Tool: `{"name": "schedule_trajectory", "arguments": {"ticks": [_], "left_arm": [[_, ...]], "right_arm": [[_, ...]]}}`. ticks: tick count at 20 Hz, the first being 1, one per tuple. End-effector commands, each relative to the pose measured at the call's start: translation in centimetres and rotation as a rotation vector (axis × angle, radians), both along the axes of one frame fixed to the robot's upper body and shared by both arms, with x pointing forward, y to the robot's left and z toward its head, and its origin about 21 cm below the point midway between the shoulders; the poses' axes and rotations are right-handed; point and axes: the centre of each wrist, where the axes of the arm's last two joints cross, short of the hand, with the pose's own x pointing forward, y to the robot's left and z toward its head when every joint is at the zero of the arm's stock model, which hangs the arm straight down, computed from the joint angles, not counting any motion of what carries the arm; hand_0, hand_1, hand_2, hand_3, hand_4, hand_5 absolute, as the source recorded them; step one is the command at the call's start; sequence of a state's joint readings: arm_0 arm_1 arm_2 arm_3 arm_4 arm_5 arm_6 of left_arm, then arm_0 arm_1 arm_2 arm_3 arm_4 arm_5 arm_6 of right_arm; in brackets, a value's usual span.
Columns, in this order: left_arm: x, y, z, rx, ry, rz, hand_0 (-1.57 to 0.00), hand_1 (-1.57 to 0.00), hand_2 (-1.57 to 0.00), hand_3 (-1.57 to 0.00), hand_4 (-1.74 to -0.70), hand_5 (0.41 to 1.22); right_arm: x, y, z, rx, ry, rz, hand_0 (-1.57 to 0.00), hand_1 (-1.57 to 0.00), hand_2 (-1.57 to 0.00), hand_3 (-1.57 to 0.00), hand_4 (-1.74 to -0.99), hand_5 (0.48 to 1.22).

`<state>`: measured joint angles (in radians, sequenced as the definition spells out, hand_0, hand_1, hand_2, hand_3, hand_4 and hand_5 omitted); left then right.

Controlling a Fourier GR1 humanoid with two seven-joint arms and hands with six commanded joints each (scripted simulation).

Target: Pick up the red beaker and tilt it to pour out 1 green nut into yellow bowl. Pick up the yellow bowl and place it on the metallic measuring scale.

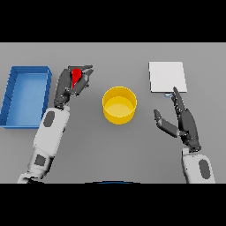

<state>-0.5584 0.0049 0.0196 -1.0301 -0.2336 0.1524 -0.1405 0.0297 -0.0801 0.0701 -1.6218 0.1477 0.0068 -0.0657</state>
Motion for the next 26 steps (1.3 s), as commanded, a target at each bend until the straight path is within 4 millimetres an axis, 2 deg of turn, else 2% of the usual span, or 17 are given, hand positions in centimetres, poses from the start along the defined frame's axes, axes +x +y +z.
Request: {"name": "schedule_trajectory", "arguments": {"ticks": [1, 3, 8, 10, 12, 14, 18, 21, 24, 26], "left_arm": [[0.0, -0.1, 0.7, 0.03, -0.011, -0.013, -1.56, -1.56, -1.56, -1.55, -1.55, 1.195], [0.0, -0.3, 1.8, 0.118, -0.014, -0.03, -1.57, -1.57, -1.56, -1.56, -1.62, 1.174], [0.3, 0.1, 3.1, 0.219, -0.009, -0.047, -1.57, -1.57, -1.56, -1.56, -1.62, 1.14], [0.2, 0.0, 3.8, 0.309, -0.035, -0.078, -1.57, -1.57, -1.57, -1.56, -1.66, 1.126], [0.4, -0.1, 4.7, 0.454, -0.044, -0.116, -1.57, -1.57, -1.57, -1.57, -1.69, 1.124], [0.8, -1.0, 5.9, 0.612, -0.08, -0.162, -1.57, -1.57, -1.57, -1.57, -1.71, 1.133], [1.5, -2.6, 7.1, 0.92, -0.09, -0.259, -1.57, -1.57, -1.57, -1.57, -1.73, 1.172], [1.9, -3.0, 7.6, 1.11, -0.078, -0.339, -1.57, -1.57, -1.57, -1.57, -1.73, 1.196], [2.5, -4.7, 8.6, 1.277, -0.062, -0.408, -1.57, -1.57, -1.57, -1.57, -1.61, 1.208], [2.7, -5.4, 9.2, 1.399, -0.071, -0.436, -1.57, -1.57, -1.57, -1.4, -1.65, 1.213]], "right_arm": [[0.1, 0.2, 0.2, 0.002, -0.011, 0.006, 0.0, 0.0, 0.0, 0.0, -1.285, 0.662], [0.0, 0.3, 0.2, 0.007, -0.02, 0.01, 0.0, 0.0, 0.0, 0.0, -1.277, 0.664], [0.3, 0.2, 0.1, 0.001, 0.008, 0.005, 0.0, 0.0, 0.0, 0.0, -1.277, 0.679], [-0.3, 0.4, 0.0, 0.007, -0.001, 0.011, 0.0, 0.0, 0.0, 0.0, -1.273, 0.686], [-0.3, 0.2, 0.1, 0.02, 0.003, 0.005, 0.0, 0.0, 0.0, 0.0, -1.274, 0.688], [-0.4, 0.0, 0.3, 0.011, 0.002, 0.001, 0.0, 0.0, 0.0, 0.0, -1.276, 0.689], [0.0, 0.4, 0.4, -0.01, 0.006, 0.003, 0.0, 0.0, 0.0, 0.0, -1.29, 0.695], [-0.6, 0.1, 0.4, -0.01, -0.008, 0.007, 0.0, 0.0, 0.0, 0.0, -1.29, 0.694], [-0.6, 0.0, 0.3, 0.023, 0.022, -0.005, 0.0, 0.0, 0.0, 0.0, -1.284, 0.678], [-0.4, 0.3, 0.1, 0.047, 0.037, -0.017, 0.0, 0.0, 0.0, 0.0, -1.279, 0.661]]}}
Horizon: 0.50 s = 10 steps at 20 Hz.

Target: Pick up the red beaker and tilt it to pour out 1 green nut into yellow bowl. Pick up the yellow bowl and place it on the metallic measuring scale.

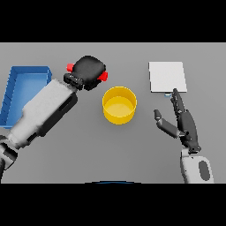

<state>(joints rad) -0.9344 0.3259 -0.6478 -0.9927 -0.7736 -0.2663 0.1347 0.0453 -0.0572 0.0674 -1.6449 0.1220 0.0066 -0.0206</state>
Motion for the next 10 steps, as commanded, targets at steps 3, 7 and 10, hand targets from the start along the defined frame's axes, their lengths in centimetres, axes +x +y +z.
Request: {"name": "schedule_trajectory", "arguments": {"ticks": [3, 7, 10], "left_arm": [[0.1, -1.8, 0.7, 0.175, -0.008, -0.031, -1.57, -1.57, -1.57, -1.31, -1.68, 1.217], [0.4, -3.7, 1.3, 0.341, -0.034, -0.085, -1.57, -1.57, -1.57, -1.2, -1.71, 1.219], [0.2, -5.1, 1.2, 0.436, -0.078, -0.153, -1.57, -1.57, -1.57, -1.38, -1.72, 1.22]], "right_arm": [[0.2, 0.0, -0.1, 0.015, 0.013, -0.004, 0.0, 0.0, 0.0, 0.0, -1.292, 0.635], [-0.2, -0.5, -0.2, 0.043, 0.0, -0.002, 0.0, 0.0, 0.0, 0.0, -1.301, 0.607], [0.3, -0.5, -0.1, 0.035, 0.0, -0.001, 0.0, 0.0, 0.0, 0.0, -1.299, 0.605]]}}
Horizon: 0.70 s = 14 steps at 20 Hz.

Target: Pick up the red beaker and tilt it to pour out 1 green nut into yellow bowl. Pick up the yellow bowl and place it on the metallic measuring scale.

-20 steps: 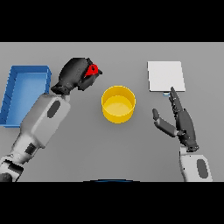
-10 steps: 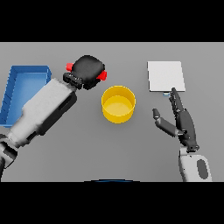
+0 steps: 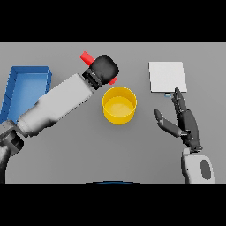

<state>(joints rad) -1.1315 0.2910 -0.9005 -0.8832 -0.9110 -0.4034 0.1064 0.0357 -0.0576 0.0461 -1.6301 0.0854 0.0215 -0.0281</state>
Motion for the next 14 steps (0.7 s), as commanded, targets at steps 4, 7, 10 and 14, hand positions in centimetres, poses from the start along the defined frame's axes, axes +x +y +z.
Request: {"name": "schedule_trajectory", "arguments": {"ticks": [4, 7, 10, 14], "left_arm": [[-0.1, -1.4, 0.1, 0.124, -0.062, -0.066, -1.57, -1.57, -1.57, -1.49, -1.73, 1.221], [-0.3, -1.9, -0.5, 0.207, -0.113, -0.106, -1.57, -1.57, -1.57, -1.53, -1.74, 1.221], [-0.5, -2.5, -0.4, 0.329, -0.125, -0.16, -1.57, -1.57, -1.57, -1.55, -1.74, 1.221], [-0.9, -4.1, -0.4, 0.413, -0.145, -0.188, -1.57, -1.57, -1.57, -1.56, -1.74, 1.221]], "right_arm": [[-0.3, 0.1, -0.1, -0.018, -0.002, 0.002, 0.0, 0.0, 0.0, 0.0, -1.299, 0.601], [-0.3, 0.0, 0.1, -0.012, -0.005, -0.003, 0.0, 0.0, 0.0, 0.0, -1.29, 0.604], [-0.3, -0.3, -0.1, -0.018, -0.008, -0.006, 0.0, 0.0, 0.0, 0.0, -1.285, 0.605], [-0.4, 0.4, -0.4, -0.028, 0.002, -0.01, 0.0, 0.0, 0.0, 0.0, -1.28, 0.601]]}}
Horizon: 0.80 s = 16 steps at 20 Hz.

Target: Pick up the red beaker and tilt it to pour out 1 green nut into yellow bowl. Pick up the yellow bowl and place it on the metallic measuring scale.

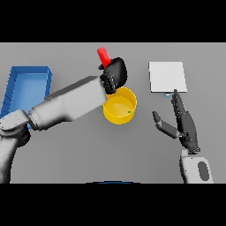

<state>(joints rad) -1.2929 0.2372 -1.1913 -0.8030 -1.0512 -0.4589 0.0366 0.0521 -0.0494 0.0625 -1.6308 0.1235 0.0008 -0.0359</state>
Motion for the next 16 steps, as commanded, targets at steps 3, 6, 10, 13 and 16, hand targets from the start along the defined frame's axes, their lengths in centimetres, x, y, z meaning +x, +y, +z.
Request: {"name": "schedule_trajectory", "arguments": {"ticks": [3, 6, 10, 13, 16], "left_arm": [[0.0, -0.6, -0.3, 0.064, -0.031, -0.017, -1.57, -1.57, -1.57, -1.57, -1.74, 1.221], [0.1, -0.8, -0.1, 0.112, -0.052, -0.025, -1.57, -1.57, -1.57, -1.57, -1.74, 1.221], [0.4, -1.1, 0.9, 0.12, -0.093, -0.048, -1.57, -1.57, -1.57, -1.57, -1.74, 1.221], [1.4, -0.9, 3.9, 0.077, -0.142, -0.03, -1.57, -1.57, -1.57, -1.57, -1.74, 1.159], [2.4, -0.5, 7.5, 0.003, -0.225, -0.036, -1.57, -1.27, -1.25, -1.57, -1.64, 1.189]], "right_arm": [[0.6, 0.0, 0.4, -0.02, -0.01, -0.006, 0.0, 0.0, 0.0, 0.0, -1.277, 0.598], [0.3, -0.2, -0.1, -0.015, -0.008, -0.009, 0.0, 0.0, 0.0, 0.0, -1.264, 0.588], [0.5, -0.5, 0.1, -0.028, -0.007, -0.013, 0.0, 0.0, 0.0, 0.0, -1.235, 0.584], [0.4, 0.1, 0.3, -0.019, -0.021, -0.005, 0.0, 0.0, 0.0, 0.0, -1.222, 0.59], [0.6, -0.1, 0.5, -0.013, -0.035, 0.004, 0.0, 0.0, 0.0, 0.0, -1.222, 0.609]]}}
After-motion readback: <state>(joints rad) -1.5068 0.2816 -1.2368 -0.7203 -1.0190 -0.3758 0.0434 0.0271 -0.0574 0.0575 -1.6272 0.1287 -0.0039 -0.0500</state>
